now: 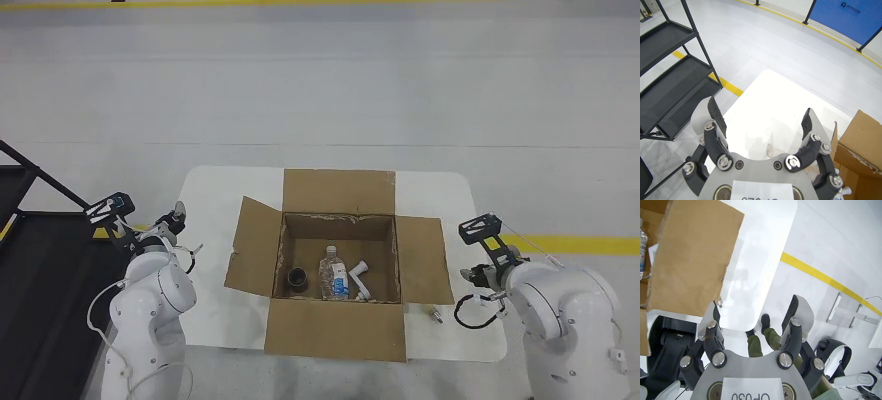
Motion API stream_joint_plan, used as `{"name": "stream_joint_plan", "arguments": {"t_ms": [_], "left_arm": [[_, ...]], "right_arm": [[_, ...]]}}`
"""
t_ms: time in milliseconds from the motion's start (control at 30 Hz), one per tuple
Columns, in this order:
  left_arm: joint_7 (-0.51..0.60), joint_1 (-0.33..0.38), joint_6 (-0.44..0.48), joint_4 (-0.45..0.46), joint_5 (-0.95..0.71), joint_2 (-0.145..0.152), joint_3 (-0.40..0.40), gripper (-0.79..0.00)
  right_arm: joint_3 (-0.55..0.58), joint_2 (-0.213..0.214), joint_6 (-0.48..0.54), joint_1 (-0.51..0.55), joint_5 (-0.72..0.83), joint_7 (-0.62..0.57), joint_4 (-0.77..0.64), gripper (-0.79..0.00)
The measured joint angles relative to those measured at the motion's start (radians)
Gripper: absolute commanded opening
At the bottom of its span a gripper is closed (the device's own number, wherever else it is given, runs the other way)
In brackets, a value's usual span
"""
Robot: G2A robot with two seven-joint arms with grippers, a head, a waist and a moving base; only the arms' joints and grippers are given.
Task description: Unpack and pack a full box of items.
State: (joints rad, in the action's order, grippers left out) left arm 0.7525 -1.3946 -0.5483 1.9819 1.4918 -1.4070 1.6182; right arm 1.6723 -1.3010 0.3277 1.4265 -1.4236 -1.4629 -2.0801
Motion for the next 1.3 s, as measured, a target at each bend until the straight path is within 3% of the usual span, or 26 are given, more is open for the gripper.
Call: {"name": "stream_joint_plan", "arguments": {"t_ms": [100, 500, 700, 767, 833, 1033, 1100, 1300], "left_arm": [[0.0, 0.0, 0.0, 0.0, 0.0, 0.0, 0.0, 0.0], [0.0, 0.0, 0.0, 0.0, 0.0, 0.0, 0.0, 0.0], [0.0, 0.0, 0.0, 0.0, 0.0, 0.0, 0.0, 0.0], [0.0, 0.0, 0.0, 0.0, 0.0, 0.0, 0.0, 0.0], [0.0, 0.0, 0.0, 0.0, 0.0, 0.0, 0.0, 0.0], [0.0, 0.0, 0.0, 0.0, 0.0, 0.0, 0.0, 0.0], [0.0, 0.0, 0.0, 0.0, 0.0, 0.0, 0.0, 0.0], [0.0, 0.0, 0.0, 0.0, 0.0, 0.0, 0.0, 0.0]], "right_arm": [[0.02, 0.01, 0.063, 0.025, 0.001, 0.03, 0.042, -0.456], [-0.081, 0.032, 0.158, 0.097, -0.017, 0.143, 0.184, -0.394], [-0.136, 0.035, 0.174, 0.079, -0.023, 0.192, 0.264, -0.311], [-0.151, 0.035, 0.178, 0.07, -0.02, 0.203, 0.288, -0.209], [-0.17, 0.036, 0.187, 0.061, -0.016, 0.221, 0.313, -0.203], [-0.202, 0.038, 0.195, 0.033, 0.007, 0.244, 0.383, -0.296], [-0.212, 0.039, 0.193, 0.024, 0.006, 0.253, 0.405, -0.372], [-0.24, 0.041, 0.172, -0.005, -0.001, 0.276, 0.465, -0.4]]}}
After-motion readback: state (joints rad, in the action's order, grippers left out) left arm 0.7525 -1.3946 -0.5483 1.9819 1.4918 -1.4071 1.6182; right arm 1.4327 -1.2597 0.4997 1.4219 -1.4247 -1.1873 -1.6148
